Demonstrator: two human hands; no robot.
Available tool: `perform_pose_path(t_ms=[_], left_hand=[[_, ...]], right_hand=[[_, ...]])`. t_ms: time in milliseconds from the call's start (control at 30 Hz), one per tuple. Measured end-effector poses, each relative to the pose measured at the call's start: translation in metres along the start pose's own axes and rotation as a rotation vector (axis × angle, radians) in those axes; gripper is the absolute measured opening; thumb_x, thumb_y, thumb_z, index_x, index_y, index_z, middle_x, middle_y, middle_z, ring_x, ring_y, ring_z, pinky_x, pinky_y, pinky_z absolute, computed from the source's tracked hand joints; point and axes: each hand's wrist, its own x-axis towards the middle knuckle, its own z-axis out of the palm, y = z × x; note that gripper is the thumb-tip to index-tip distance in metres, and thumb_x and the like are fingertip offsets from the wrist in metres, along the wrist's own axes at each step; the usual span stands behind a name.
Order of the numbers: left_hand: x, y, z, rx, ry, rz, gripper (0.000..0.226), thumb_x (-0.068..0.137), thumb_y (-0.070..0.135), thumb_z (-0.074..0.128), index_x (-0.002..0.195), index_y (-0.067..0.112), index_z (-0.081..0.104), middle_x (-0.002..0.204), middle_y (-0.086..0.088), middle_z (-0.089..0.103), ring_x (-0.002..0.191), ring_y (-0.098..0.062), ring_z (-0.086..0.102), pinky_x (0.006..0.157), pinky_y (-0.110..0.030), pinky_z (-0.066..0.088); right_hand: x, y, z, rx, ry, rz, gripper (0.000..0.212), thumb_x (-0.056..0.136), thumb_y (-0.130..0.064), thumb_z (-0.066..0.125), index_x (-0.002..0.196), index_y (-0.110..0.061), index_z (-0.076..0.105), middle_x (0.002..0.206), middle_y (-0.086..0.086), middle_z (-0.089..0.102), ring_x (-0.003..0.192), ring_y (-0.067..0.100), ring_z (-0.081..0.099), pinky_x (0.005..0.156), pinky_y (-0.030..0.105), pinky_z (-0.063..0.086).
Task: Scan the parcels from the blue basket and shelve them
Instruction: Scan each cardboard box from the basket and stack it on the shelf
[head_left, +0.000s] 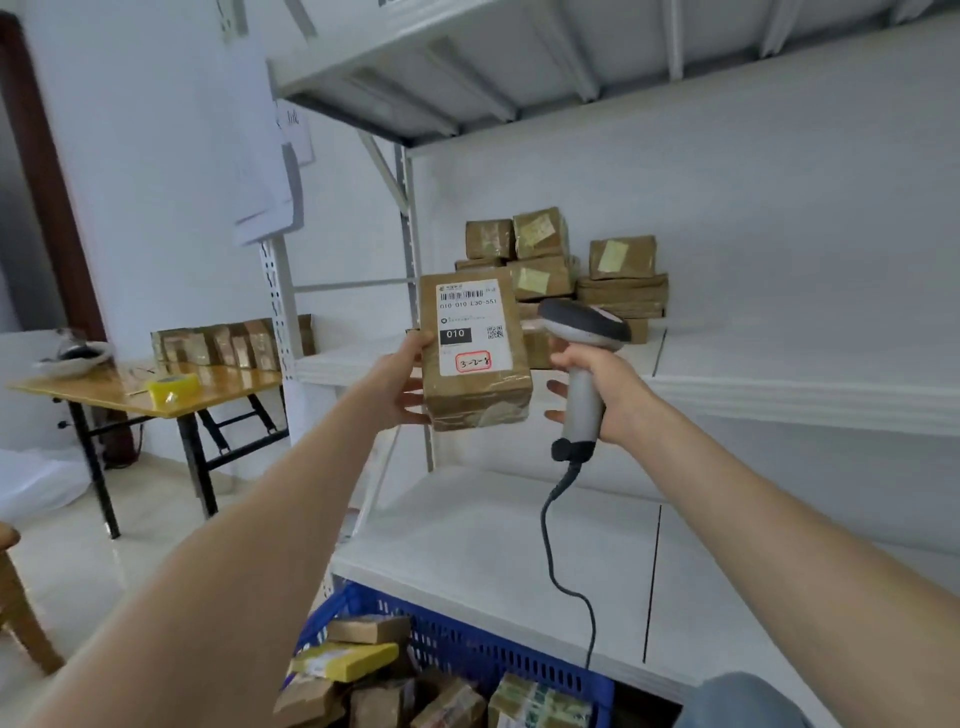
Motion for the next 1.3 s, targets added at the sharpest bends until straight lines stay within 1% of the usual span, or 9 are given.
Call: perform_pose_path(t_ms=[100,267,500,667,767,867,1033,1133,1300], left_hand=[[0.005,0.035,0.02,0.008,-0.037,0.012,0.034,0.091,0.047,0.051,0.092,0.015,0.06,0.082,-0.008,0.067,0.078,-0.027,0.064,0.077,-0.045,0.054],[0.024,0.078,0.047,-0.038,-0.137,0.052,0.039,0.088,0.053,0.055,0.1,0.016,0.063,0.091,-0.008,0.06,0.082,-0.027,0.059,0.064,-0.038,0.054],[0.072,0.101,0.072,0.057,-0.107,0.242,0.041,0.094,0.034,0.056,0.134,0.026,0.049,0.121,-0.008,0.06,0.11,-0.027,0.057,0.095,-0.052,0.048],[0.117,0.091,0.08,0.112,-0.007,0.358,0.038,0.1,0.024,0.047,0.138,0.025,0.048,0.132,-0.008,0.053,0.11,-0.024,0.056,0.089,-0.037,0.051],[0.137,0.081,0.081,0.208,0.04,0.449,0.041,0.102,0.02,0.041,0.143,0.023,0.041,0.143,-0.009,0.045,0.123,-0.024,0.048,0.1,-0.035,0.044],[0.141,0.07,0.087,0.402,0.071,0.573,0.049,0.102,0.023,0.041,0.149,0.026,0.029,0.152,-0.007,0.032,0.136,-0.023,0.035,0.112,-0.039,0.033],[0.122,0.048,0.106,1.12,0.298,0.869,0.073,0.09,0.043,0.05,0.151,0.036,0.01,0.16,-0.003,0.006,0.147,-0.026,0.009,0.119,-0.051,0.01],[0.122,0.033,0.118,1.368,0.292,0.818,0.088,0.085,0.054,0.051,0.151,0.039,-0.006,0.16,-0.007,-0.011,0.148,-0.028,-0.008,0.117,-0.056,0.0],[0.133,0.031,0.117,1.471,0.207,0.732,0.097,0.083,0.065,0.051,0.149,0.041,-0.015,0.159,-0.003,-0.02,0.146,-0.034,-0.014,0.111,-0.065,0.004]], right_hand=[[0.006,-0.02,-0.002,0.145,-0.118,-0.002,0.011,0.087,-0.012,0.061,0.09,-0.019,0.068,0.099,0.005,0.068,0.103,0.028,0.063,0.096,0.053,0.048],[0.034,-0.048,-0.002,0.204,-0.089,-0.125,0.012,0.075,-0.012,0.068,0.082,-0.021,0.073,0.101,0.006,0.065,0.099,0.028,0.059,0.099,0.058,0.046],[0.085,-0.077,-0.001,0.211,-0.034,-0.174,0.011,0.079,-0.012,0.067,0.083,-0.021,0.071,0.101,0.005,0.068,0.1,0.027,0.063,0.088,0.041,0.054],[0.122,-0.072,0.002,0.164,0.028,-0.149,0.014,0.079,-0.013,0.067,0.091,-0.019,0.07,0.095,0.004,0.067,0.087,0.022,0.062,0.083,0.04,0.053],[0.136,-0.065,0.006,0.139,0.028,-0.115,0.012,0.079,-0.015,0.067,0.09,-0.02,0.069,0.087,0.002,0.062,0.078,0.019,0.056,0.075,0.035,0.05],[0.143,-0.06,0.006,0.107,0.026,-0.113,0.01,0.081,-0.015,0.066,0.086,-0.024,0.069,0.082,0.001,0.057,0.075,0.018,0.052,0.067,0.031,0.045],[0.145,-0.042,-0.01,0.096,0.179,-0.11,0.018,0.077,-0.016,0.07,0.094,-0.021,0.067,0.092,0.005,0.058,0.082,0.022,0.053,0.074,0.035,0.046],[0.141,-0.028,-0.018,0.102,0.222,-0.093,0.031,0.074,-0.015,0.07,0.105,-0.017,0.068,0.099,0.005,0.062,0.084,0.021,0.055,0.076,0.033,0.045],[0.137,-0.015,-0.025,0.078,0.229,-0.051,0.037,0.075,-0.016,0.07,0.112,-0.013,0.065,0.102,0.009,0.062,0.086,0.023,0.056,0.078,0.033,0.046]])
